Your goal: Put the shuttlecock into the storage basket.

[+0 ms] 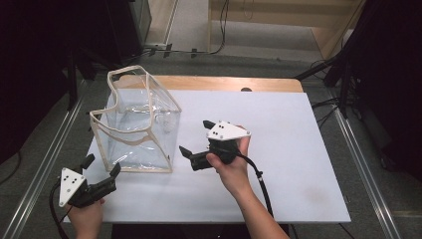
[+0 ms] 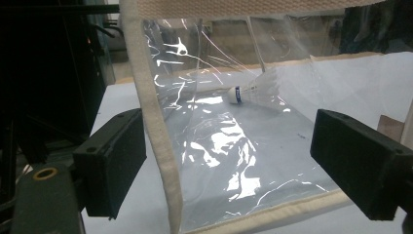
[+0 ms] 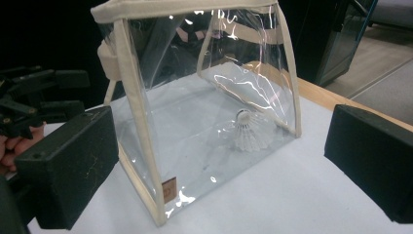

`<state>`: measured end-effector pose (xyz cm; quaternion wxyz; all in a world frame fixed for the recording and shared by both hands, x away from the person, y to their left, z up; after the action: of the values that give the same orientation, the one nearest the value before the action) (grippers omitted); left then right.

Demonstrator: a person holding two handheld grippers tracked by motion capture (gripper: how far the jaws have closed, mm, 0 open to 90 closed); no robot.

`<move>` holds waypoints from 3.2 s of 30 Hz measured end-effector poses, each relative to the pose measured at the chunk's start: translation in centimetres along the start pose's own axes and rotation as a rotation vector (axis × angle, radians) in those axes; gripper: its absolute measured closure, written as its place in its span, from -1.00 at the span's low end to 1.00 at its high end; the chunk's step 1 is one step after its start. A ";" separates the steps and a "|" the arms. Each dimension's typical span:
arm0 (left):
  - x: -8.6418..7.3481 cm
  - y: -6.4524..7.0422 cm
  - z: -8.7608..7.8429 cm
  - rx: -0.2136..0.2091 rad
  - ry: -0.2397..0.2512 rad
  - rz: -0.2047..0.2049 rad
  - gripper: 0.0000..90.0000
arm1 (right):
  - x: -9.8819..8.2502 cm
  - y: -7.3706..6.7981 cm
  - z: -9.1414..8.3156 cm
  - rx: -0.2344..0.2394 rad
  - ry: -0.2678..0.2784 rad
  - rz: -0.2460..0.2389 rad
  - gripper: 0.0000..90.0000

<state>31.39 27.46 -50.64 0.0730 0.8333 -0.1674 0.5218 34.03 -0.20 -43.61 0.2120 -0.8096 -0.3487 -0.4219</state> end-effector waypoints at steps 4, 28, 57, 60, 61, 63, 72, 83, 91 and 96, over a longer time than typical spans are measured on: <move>0.0 0.0 0.0 0.000 0.000 0.000 -0.70 | -0.9 0.4 0.0 0.004 0.001 0.016 -1.00; 0.0 0.0 0.0 0.000 -0.001 -0.001 -0.70 | -5.2 2.9 -1.2 -0.036 -0.007 0.066 -1.00; 0.0 0.1 0.0 0.003 -0.002 0.000 -0.70 | -10.0 5.7 -3.4 -0.114 -0.020 0.122 -1.00; 0.0 0.1 0.0 0.003 -0.002 0.000 -0.70 | -10.4 5.9 -3.7 -0.108 -0.013 0.126 -1.00; 0.0 0.1 0.0 0.003 -0.002 0.001 -0.70 | -10.6 6.0 -3.9 -0.111 -0.012 0.131 -1.00; 0.0 0.1 0.0 0.004 -0.002 0.000 -0.70 | -10.9 6.2 -4.1 -0.111 -0.010 0.135 -1.00; 0.0 0.1 0.0 0.005 -0.002 0.001 -0.70 | -12.1 7.0 -5.1 -0.124 -0.004 0.141 -1.00; -0.1 0.1 0.0 0.005 -0.004 0.001 -0.70 | -13.8 8.1 -6.4 -0.155 -0.018 0.155 -1.00; -0.1 0.1 0.0 0.006 -0.004 0.000 -0.70 | -15.0 9.0 -7.4 -0.176 -0.026 0.176 -1.00; -0.1 0.1 0.0 0.007 -0.004 0.002 -0.69 | -15.6 9.5 -7.9 -0.195 -0.036 0.180 -1.00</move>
<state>31.36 27.38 -50.72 0.0692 0.8345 -0.1665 0.5206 30.61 -17.65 -52.68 0.1628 -0.8619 -0.2356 -0.4185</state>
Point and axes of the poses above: each handheld gripper's, and its own axes: z roughly forward along the jaws, x roughly out of its top, y roughly to its right, the point moved 10 cm from there along z, roughly forward along the jaws, and after that the axes turned 15 degrees about -y, right-handed, at the moved point
